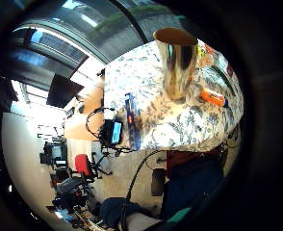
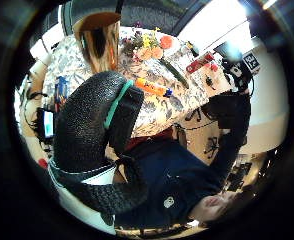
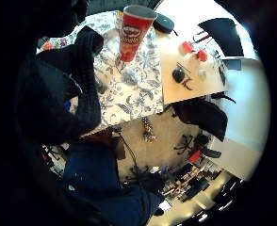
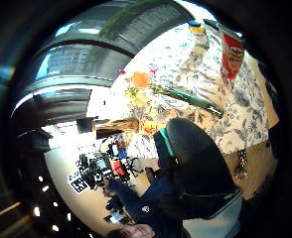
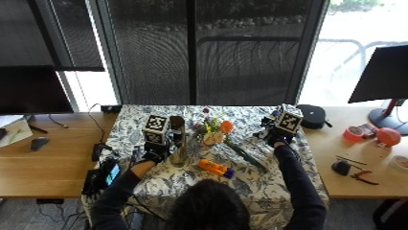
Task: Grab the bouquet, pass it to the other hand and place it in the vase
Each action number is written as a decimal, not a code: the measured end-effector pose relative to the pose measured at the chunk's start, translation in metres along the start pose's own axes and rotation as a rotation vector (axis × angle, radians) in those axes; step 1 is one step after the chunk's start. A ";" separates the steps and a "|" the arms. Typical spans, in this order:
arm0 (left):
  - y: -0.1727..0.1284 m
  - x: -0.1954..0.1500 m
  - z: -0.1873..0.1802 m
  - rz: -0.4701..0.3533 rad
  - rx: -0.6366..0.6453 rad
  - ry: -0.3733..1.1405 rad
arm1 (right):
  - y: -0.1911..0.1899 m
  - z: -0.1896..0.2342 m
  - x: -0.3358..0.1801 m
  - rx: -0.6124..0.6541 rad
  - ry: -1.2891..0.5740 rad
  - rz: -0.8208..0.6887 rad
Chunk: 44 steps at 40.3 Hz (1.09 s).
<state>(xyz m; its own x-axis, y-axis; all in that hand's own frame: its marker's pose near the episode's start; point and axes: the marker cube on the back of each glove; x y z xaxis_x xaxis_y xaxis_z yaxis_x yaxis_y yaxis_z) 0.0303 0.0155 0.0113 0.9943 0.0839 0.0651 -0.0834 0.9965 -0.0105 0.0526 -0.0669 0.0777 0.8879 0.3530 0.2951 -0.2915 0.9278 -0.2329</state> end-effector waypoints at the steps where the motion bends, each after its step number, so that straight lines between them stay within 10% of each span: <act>1: 0.001 0.001 0.000 0.002 -0.002 -0.007 | 0.000 0.006 0.001 -0.054 -0.004 0.034; 23: 0.004 0.001 0.011 0.009 -0.012 -0.040 | -0.068 0.130 0.014 -0.178 -0.022 0.128; 28: 0.000 -0.001 0.018 0.006 -0.016 -0.037 | -0.077 0.139 0.011 0.076 -0.014 0.083; 44: 0.003 0.002 0.020 0.016 -0.038 -0.036 | -0.091 0.189 0.011 0.060 -0.031 0.204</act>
<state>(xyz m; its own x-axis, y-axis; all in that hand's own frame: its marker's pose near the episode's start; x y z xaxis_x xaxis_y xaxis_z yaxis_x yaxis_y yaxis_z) 0.0304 0.0188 0.0311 0.9898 0.1010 0.1008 -0.0964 0.9941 -0.0494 0.0215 -0.1248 0.2769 0.7973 0.5365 0.2766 -0.4853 0.8422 -0.2349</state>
